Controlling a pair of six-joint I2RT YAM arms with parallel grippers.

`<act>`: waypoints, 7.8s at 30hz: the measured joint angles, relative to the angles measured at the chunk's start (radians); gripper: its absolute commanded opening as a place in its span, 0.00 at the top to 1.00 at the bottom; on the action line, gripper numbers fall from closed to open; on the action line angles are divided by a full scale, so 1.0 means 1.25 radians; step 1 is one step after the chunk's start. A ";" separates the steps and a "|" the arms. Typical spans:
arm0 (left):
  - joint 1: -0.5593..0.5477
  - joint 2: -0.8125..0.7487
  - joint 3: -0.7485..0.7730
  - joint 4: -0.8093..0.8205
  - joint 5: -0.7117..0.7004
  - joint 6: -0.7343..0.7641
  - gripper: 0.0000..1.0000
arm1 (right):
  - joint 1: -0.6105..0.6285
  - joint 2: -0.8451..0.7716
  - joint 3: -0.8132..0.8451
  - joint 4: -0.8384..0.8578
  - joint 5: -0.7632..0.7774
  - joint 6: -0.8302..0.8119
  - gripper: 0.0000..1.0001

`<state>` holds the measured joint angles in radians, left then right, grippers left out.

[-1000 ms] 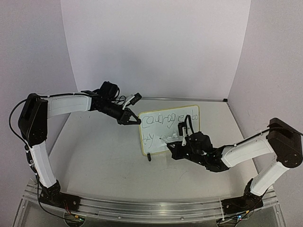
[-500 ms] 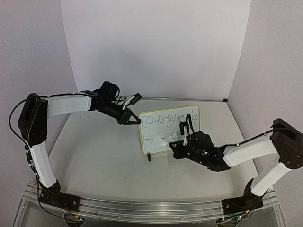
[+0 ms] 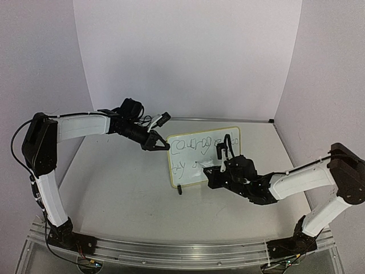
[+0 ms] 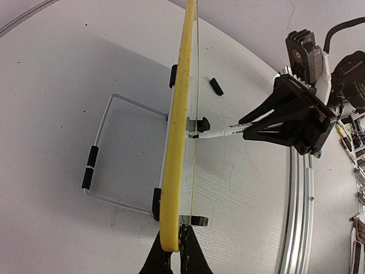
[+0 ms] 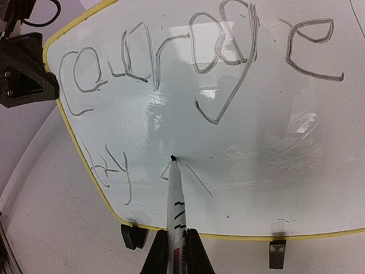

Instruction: Write a sentence on the whiteboard

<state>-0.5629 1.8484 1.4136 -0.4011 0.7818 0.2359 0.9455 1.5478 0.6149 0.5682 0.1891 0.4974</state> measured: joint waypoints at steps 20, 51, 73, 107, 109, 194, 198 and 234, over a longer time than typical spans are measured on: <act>0.001 0.000 0.000 0.000 -0.001 -0.002 1.00 | 0.000 0.015 -0.016 0.038 0.002 0.047 1.00; 0.001 0.000 0.000 -0.001 -0.002 -0.003 1.00 | 0.003 0.017 -0.031 0.046 0.003 0.084 1.00; -0.001 -0.001 0.000 0.000 -0.001 0.002 1.00 | 0.000 -0.043 -0.045 -0.020 0.029 0.081 1.00; -0.004 -0.002 0.000 0.000 -0.006 0.000 1.00 | -0.003 -0.024 -0.022 -0.016 0.040 0.034 1.00; -0.004 -0.002 0.000 0.000 -0.006 -0.001 1.00 | -0.003 -0.020 -0.022 -0.012 0.033 0.033 1.00; -0.005 -0.003 0.000 0.000 -0.006 0.004 1.00 | 0.085 -0.107 -0.036 -0.071 0.153 0.081 1.00; -0.005 -0.003 0.000 0.000 -0.006 0.003 1.00 | 0.072 -0.121 -0.037 -0.069 0.159 0.070 1.00; -0.005 -0.003 0.000 0.000 -0.006 0.003 1.00 | 0.007 -0.056 -0.043 -0.057 0.123 0.005 1.00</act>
<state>-0.5697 1.8450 1.4136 -0.4007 0.7742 0.2398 0.9539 1.4781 0.5613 0.4975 0.3430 0.5034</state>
